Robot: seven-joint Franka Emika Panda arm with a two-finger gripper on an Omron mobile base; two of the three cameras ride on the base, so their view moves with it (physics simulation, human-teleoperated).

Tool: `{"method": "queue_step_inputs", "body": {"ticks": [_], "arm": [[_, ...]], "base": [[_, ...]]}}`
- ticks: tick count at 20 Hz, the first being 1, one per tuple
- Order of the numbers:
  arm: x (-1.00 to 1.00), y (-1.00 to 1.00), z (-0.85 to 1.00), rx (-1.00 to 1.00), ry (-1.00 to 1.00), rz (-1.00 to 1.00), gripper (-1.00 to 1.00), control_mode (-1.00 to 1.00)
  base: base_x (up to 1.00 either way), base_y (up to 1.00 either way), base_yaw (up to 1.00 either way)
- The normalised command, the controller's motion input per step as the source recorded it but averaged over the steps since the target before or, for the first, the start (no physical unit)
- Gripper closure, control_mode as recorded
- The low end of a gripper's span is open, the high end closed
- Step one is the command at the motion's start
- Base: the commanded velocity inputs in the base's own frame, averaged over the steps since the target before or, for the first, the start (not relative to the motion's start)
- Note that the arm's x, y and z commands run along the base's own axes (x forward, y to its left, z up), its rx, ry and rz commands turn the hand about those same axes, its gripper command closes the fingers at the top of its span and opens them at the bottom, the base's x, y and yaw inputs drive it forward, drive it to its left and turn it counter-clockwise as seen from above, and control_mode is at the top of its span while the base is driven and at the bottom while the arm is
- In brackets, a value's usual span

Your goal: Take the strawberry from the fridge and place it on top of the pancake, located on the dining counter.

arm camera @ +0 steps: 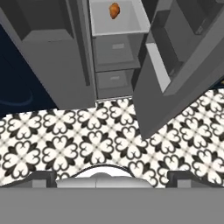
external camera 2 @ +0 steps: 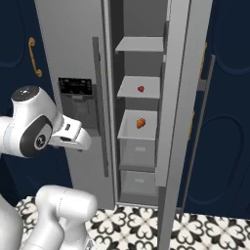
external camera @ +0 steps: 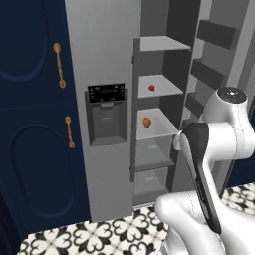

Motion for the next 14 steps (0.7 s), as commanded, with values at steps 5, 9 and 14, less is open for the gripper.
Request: {"method": "queue_step_inputs", "body": {"ticks": [5,9,14], "arm": [[0.0,0.0,0.0,0.0,0.0,0.0,-1.0,1.0],[0.0,0.0,0.0,0.0,0.0,0.0,-1.0,1.0],[0.0,0.0,0.0,0.0,0.0,0.0,-1.0,1.0]], "base": [[0.81,0.0,0.04],[0.92,0.0,0.02],[0.33,-0.11,0.06]]}}
